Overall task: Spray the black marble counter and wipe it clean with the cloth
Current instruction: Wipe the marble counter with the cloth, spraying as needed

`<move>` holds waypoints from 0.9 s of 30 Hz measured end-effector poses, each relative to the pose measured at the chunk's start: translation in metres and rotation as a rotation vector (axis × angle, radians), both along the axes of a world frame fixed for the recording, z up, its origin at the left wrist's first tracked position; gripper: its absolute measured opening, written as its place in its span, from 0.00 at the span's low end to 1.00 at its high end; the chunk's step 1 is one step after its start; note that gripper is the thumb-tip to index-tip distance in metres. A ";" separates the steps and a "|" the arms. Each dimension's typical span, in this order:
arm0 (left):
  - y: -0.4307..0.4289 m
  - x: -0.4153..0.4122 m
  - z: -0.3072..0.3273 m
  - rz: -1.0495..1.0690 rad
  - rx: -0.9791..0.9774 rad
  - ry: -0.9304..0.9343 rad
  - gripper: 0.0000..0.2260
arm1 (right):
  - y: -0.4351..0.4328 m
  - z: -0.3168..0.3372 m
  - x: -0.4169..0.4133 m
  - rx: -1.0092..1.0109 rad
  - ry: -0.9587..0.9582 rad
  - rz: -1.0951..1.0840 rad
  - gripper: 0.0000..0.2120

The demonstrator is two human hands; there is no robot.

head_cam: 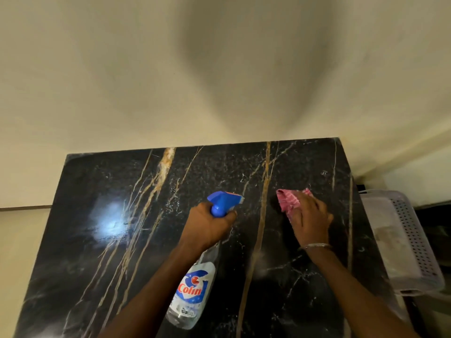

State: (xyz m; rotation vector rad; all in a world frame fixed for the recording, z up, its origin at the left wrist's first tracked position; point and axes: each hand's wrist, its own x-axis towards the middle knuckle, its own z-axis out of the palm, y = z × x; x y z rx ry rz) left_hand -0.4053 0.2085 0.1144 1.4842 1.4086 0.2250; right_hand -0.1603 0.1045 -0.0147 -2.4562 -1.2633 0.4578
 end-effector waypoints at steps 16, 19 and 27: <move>-0.027 -0.078 0.041 -0.212 0.053 -0.016 0.11 | -0.027 0.069 -0.119 0.703 2.014 -0.719 0.38; -0.035 -0.081 0.047 -0.114 0.103 -0.005 0.09 | -0.030 0.076 -0.127 0.674 1.991 -0.725 0.36; -0.049 -0.084 0.053 -0.081 0.143 0.064 0.10 | -0.043 0.081 -0.138 0.625 2.032 -0.724 0.29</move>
